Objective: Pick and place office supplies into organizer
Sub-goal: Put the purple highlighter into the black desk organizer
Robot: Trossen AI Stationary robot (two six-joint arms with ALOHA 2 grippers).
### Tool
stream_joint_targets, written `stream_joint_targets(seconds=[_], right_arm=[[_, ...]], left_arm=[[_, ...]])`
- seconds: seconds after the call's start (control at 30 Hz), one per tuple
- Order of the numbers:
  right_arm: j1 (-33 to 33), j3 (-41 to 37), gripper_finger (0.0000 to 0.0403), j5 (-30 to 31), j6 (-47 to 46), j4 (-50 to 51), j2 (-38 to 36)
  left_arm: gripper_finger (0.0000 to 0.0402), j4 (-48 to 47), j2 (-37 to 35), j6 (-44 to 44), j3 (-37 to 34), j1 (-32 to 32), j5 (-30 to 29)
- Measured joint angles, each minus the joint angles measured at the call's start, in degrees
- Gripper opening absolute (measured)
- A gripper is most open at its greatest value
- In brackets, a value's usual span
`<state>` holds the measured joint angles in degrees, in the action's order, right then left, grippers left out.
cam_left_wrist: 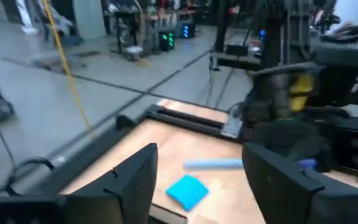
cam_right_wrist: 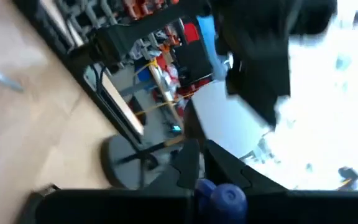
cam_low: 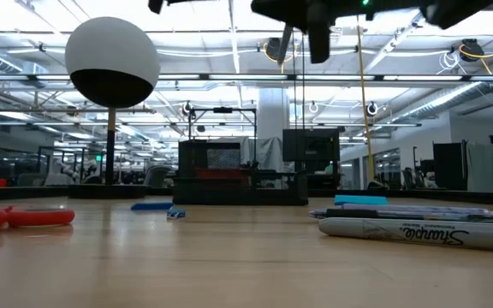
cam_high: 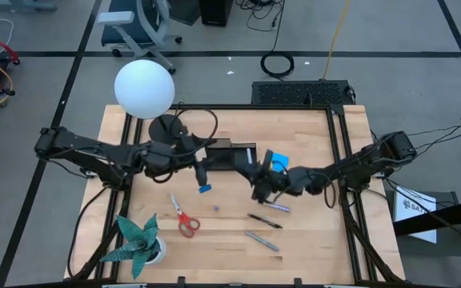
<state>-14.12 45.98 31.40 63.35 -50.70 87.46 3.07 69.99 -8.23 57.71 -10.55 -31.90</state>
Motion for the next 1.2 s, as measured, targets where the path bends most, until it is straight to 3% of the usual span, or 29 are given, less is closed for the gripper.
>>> stream_joint_targets(seconds=[0.23,0.5,0.63,0.8,1.2], right_arm=[[9.46,0.00,0.0008,-14.39,-21.98,1.12,0.00],[19.36,0.02,0.0008,-28.40,-38.64,3.34,-0.04],[23.41,1.53,0.0008,-34.21,-44.51,5.27,-0.04],[26.57,5.29,0.0008,-37.59,-48.29,9.61,0.31],[29.87,9.09,0.0008,-42.16,-52.65,11.69,2.44]], left_arm=[[0.0198,0.55,-1.13,5.10,-2.04,-2.35,-3.93],[0.0160,15.87,-3.94,9.64,-13.72,-0.69,-4.32],[0.0150,17.65,-8.61,8.93,-17.43,1.64,-1.47],[0.0148,18.46,-12.08,7.12,-20.64,3.04,3.41],[0.0147,19.15,-12.80,7.70,-21.29,3.13,3.41]])
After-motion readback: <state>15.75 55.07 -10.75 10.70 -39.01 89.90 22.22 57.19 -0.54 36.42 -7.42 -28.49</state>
